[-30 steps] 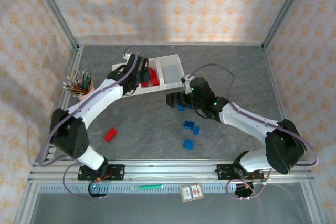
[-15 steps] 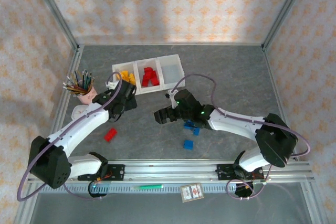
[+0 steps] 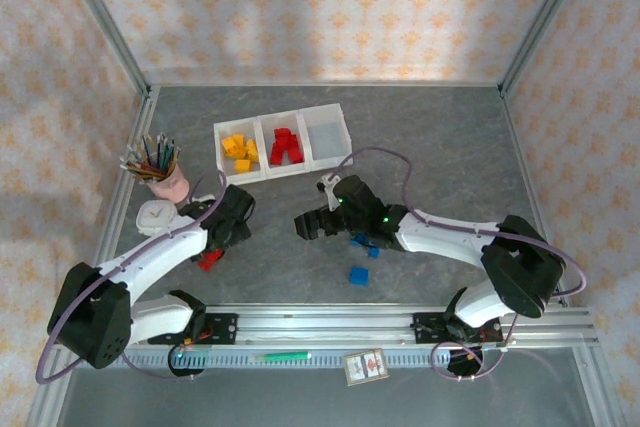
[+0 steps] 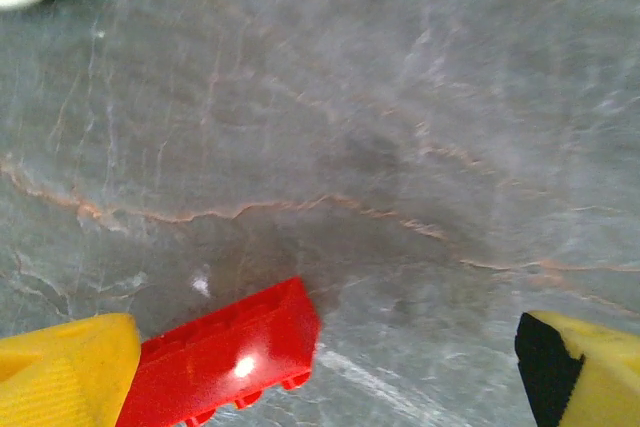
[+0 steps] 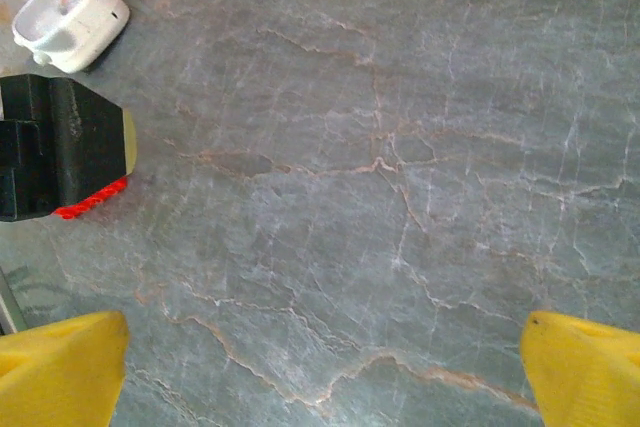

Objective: Sort the legos into containers by color
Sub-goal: Move the lego to the bottom-left of the table.

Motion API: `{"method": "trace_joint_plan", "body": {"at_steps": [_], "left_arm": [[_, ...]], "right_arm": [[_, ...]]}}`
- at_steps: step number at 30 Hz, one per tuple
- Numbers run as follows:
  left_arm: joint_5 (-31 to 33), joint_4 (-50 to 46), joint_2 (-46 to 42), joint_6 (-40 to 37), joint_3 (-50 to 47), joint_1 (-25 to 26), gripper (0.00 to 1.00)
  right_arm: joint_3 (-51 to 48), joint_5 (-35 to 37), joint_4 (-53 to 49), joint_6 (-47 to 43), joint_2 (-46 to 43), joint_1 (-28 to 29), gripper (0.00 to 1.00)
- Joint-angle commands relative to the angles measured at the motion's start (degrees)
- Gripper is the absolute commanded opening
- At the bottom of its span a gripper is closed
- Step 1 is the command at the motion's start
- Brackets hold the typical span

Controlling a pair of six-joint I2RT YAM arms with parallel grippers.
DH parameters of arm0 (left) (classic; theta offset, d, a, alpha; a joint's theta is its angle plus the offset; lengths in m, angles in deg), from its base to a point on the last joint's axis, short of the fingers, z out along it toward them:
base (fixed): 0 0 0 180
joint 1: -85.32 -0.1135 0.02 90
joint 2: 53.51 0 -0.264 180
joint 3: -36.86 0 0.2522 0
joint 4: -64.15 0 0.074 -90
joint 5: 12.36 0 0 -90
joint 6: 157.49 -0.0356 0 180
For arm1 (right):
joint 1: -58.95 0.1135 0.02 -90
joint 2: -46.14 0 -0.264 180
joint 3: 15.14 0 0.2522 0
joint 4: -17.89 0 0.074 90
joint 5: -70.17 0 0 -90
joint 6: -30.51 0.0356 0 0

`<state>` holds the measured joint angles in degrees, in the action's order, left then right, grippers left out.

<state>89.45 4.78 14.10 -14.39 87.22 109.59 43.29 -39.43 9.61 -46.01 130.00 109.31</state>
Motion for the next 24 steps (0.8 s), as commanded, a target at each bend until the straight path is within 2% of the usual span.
{"method": "trace_joint_plan", "body": {"at_steps": [1,5,9,16,19,24], "left_arm": [[-0.7,1.6,-0.2,3.8,-2.0,-0.4,1.0],[0.1,1.8,0.5,5.0,-2.8,-0.5,1.0],[-5.9,4.8,0.8,4.0,-3.8,-0.1,1.0],[-13.1,5.4,0.4,6.0,0.2,8.2,0.99],[-13.2,4.8,0.3,7.6,1.4,11.0,0.99],[-6.8,-3.7,1.2,7.7,3.1,11.7,1.0]], "right_arm": [[-0.5,-0.5,1.4,0.1,-0.4,0.3,1.0],[-1.0,-0.2,1.4,-0.4,-1.0,0.3,1.0],[-1.1,0.2,1.3,-0.6,-1.3,0.3,1.0],[-0.9,0.5,1.4,-0.4,-1.0,0.3,1.0],[-0.7,0.4,1.3,-0.1,-0.7,0.3,1.0],[-0.6,0.2,1.2,0.2,-0.5,0.3,1.0]]}}
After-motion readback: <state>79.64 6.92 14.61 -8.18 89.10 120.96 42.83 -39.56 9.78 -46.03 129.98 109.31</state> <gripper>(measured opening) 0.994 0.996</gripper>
